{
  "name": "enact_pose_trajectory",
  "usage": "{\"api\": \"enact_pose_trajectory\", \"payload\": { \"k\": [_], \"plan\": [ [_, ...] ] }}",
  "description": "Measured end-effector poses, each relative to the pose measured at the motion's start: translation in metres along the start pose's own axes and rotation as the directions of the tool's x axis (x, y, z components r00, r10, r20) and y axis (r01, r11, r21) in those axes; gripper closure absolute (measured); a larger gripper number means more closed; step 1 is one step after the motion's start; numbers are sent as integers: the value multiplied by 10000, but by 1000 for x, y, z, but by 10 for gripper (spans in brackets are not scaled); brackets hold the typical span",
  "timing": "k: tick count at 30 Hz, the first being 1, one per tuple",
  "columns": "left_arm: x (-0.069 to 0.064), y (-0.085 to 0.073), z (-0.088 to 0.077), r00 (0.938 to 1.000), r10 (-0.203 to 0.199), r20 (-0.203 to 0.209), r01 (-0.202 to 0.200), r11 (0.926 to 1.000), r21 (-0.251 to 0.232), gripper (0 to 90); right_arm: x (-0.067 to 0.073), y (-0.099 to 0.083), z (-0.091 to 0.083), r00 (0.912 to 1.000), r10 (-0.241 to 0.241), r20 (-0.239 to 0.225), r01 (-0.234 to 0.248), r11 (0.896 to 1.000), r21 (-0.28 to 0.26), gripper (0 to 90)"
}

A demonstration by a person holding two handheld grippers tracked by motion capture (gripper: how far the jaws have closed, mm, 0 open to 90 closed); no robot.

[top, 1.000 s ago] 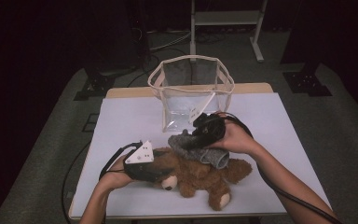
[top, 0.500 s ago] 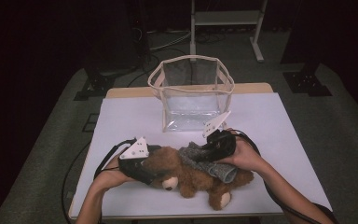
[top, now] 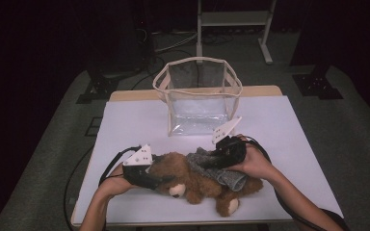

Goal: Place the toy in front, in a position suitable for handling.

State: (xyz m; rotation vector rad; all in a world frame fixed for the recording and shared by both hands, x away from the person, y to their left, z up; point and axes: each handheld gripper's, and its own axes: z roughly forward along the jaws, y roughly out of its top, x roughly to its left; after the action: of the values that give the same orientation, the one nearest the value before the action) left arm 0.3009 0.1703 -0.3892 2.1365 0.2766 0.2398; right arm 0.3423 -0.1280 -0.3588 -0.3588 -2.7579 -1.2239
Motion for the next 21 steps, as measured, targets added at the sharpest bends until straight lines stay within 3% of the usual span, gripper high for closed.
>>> {"api": "enact_pose_trajectory", "payload": {
  "k": [7, 11, 15, 21],
  "plan": [
    [-9, 12, 15, 9982, 585, 139, -581, 9980, -264, 401, 9, -5, -18, 9986, -235, 480, 217, 9991, 376, 765],
    [-13, 27, 27, 9951, 914, 380, -892, 9945, -548, 410, 13, -10, -35, 9966, -227, 790, 202, 9993, 324, 764],
    [-14, 40, 33, 9919, 1183, 462, -1146, 9906, -746, 420, 19, 2, -46, 9942, -480, 959, 468, 9988, 149, 764],
    [-14, 36, 33, 9928, 1126, 410, -1102, 9922, -577, 424, 24, 31, -21, 9929, -1032, 593, 1027, 9947, 111, 762]
  ]
}}
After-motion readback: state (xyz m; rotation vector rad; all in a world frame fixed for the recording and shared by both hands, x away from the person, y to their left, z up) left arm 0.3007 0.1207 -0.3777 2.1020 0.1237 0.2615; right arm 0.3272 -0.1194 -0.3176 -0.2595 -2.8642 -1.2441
